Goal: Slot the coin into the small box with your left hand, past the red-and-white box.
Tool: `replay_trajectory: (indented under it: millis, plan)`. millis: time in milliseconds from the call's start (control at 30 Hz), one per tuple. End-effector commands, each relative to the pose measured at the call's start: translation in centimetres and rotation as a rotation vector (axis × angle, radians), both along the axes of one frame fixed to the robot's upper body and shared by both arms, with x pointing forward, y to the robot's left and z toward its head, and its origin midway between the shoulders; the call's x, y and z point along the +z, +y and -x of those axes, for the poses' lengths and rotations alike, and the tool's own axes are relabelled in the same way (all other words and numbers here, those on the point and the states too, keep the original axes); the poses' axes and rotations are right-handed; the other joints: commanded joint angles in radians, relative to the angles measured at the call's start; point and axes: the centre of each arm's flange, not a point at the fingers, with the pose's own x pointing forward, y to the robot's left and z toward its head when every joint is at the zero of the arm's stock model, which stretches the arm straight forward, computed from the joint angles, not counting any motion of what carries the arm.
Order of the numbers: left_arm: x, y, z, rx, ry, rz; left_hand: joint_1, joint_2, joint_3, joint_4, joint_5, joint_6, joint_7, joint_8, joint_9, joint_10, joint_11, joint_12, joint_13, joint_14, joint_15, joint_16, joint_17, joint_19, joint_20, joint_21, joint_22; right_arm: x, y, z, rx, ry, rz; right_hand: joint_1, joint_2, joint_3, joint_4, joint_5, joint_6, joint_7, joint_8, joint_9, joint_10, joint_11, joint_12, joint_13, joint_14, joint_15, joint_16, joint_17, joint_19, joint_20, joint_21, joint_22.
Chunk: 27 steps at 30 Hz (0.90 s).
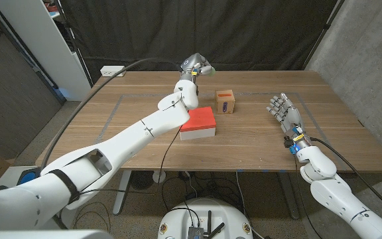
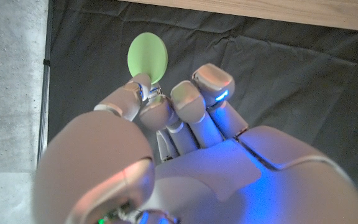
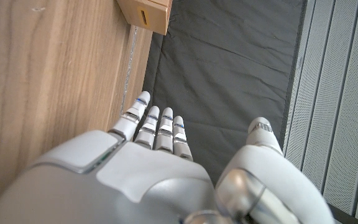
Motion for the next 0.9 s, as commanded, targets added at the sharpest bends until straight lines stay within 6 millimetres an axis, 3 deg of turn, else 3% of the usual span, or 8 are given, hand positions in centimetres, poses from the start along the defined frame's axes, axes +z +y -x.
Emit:
replay_trajectory:
  millis: [33, 467, 900]
  plan:
    - [1.0, -3.6, -0.8, 0.075, 0.039, -0.125, 0.001, -0.008, -0.006, -0.001, 0.007, 0.024, 0.0, 0.006, 0.003, 0.002, -0.006, 0.006, 0.006, 0.009, -0.001, 0.001, 0.004, 0.005, -0.046, 0.002, 0.001, -0.1, -0.3, 0.1, -0.004, -0.004, -0.004, 0.003, 0.014, 0.0, -0.005, 0.004, 0.003, 0.002, 0.002, 0.004, 0.003, -0.001, 0.0, 0.001, 0.011, -0.003, 0.002, 0.003, 0.007, 0.001, 0.0, 0.001]
    - [1.4, -6.3, -0.8, 0.173, 0.044, -0.246, 0.002, -0.012, -0.005, -0.001, 0.008, 0.02, -0.003, 0.005, 0.004, 0.0, -0.007, 0.004, 0.012, 0.004, -0.001, -0.005, 0.004, 0.006, -0.046, 0.002, 0.001, -0.2, -0.3, 0.2, -0.001, -0.009, -0.01, 0.004, 0.015, 0.001, -0.005, 0.004, 0.002, 0.001, 0.001, 0.004, 0.004, 0.0, 0.0, 0.001, 0.011, -0.004, 0.002, 0.003, 0.008, 0.001, 0.0, 0.001]
    - [0.1, -7.6, -1.1, 0.194, 0.032, -0.354, 0.002, -0.013, -0.005, 0.0, 0.008, 0.023, -0.006, 0.005, 0.006, 0.001, -0.007, 0.001, 0.012, 0.006, 0.0, -0.004, 0.004, 0.006, -0.046, 0.0, 0.001, -0.4, -0.4, 0.6, -0.007, -0.006, -0.019, 0.005, 0.015, 0.001, -0.005, 0.004, 0.003, 0.001, 0.001, 0.004, 0.004, 0.0, 0.0, 0.001, 0.011, -0.004, 0.002, 0.002, 0.008, 0.001, 0.0, 0.001]
